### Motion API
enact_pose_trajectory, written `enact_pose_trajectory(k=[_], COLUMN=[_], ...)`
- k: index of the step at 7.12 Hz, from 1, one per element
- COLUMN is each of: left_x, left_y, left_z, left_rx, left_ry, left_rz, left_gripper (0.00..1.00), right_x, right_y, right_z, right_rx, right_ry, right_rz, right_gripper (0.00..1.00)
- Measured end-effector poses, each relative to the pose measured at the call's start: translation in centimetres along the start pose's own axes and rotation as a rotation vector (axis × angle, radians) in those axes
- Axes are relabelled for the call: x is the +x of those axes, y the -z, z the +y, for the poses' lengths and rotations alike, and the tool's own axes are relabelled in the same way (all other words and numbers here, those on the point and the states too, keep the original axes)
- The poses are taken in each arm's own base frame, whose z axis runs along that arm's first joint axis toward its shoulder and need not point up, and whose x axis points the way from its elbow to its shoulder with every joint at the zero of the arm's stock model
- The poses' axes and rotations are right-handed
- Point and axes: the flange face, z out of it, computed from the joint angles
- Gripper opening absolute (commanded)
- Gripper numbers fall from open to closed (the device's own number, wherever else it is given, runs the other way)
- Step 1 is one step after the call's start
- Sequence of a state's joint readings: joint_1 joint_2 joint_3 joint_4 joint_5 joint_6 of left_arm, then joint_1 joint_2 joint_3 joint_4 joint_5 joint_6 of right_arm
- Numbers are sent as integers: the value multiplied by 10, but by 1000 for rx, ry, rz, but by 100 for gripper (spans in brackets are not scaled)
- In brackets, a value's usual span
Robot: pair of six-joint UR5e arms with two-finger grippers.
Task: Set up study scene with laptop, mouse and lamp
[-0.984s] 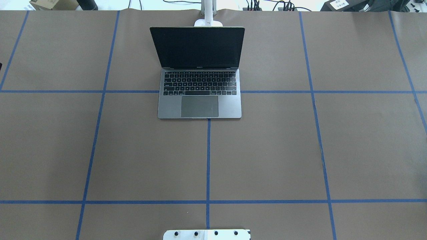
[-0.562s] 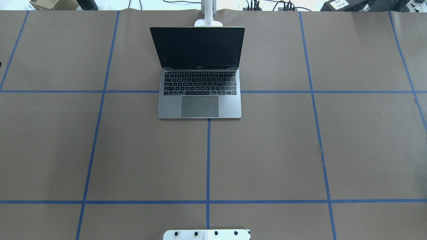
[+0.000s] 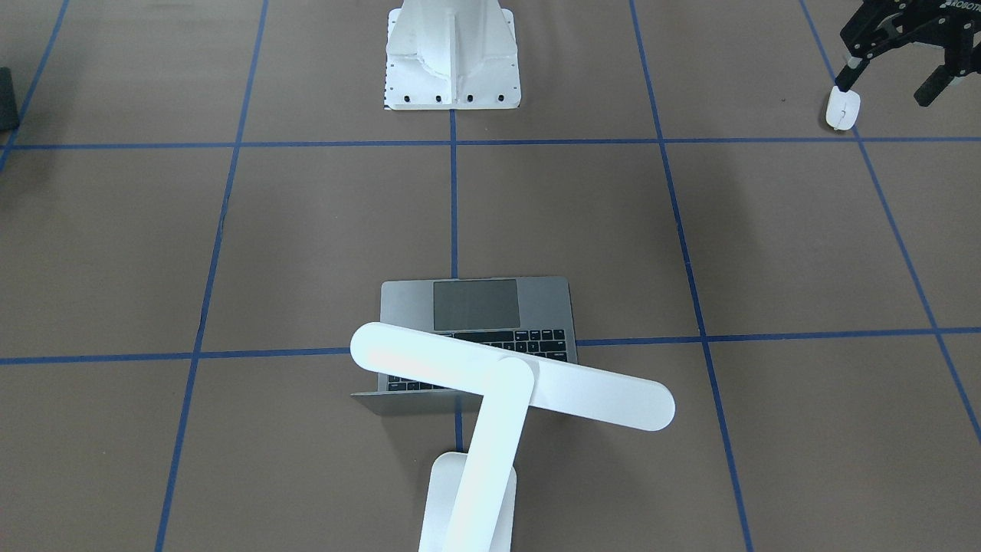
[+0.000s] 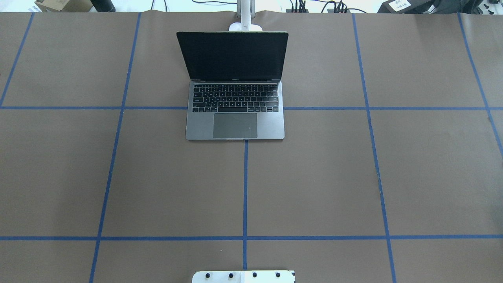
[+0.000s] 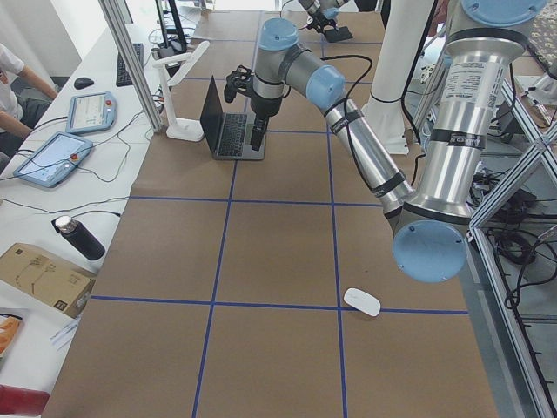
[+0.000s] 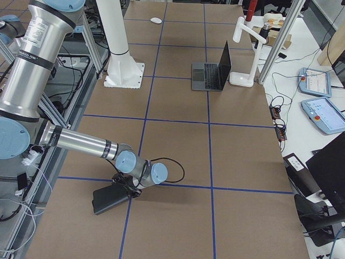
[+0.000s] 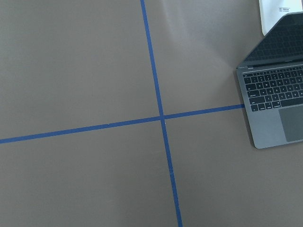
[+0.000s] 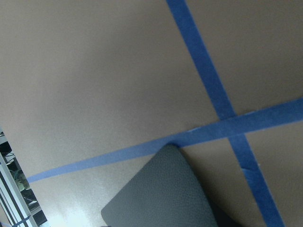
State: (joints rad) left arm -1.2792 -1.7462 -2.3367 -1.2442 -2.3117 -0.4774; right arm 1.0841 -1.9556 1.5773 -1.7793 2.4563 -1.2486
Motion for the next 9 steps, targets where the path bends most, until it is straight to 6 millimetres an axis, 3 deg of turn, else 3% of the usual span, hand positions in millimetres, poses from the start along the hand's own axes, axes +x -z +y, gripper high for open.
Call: enact_pose_trajectory(k=[3,7,8,9], left_x=[3,5,5,5], left_y=[4,6,6,7], left_z=[2,3,3,4], left_rx=[7,10,10,10], left_ry=[8,8,8,8], left_rz=[4,6,7,7], left_gripper=[100,100,100,100], right_x=[-6,-9,-10,-10], right_y=[-9,-18,-20,-22], right_z=[3,-9,-11,-12], right_rx=[5,23,26,25], right_ry=[-5,-1,2,2], right_rz=[-27,-70,-79,-85], right_gripper=[89,86,81,49])
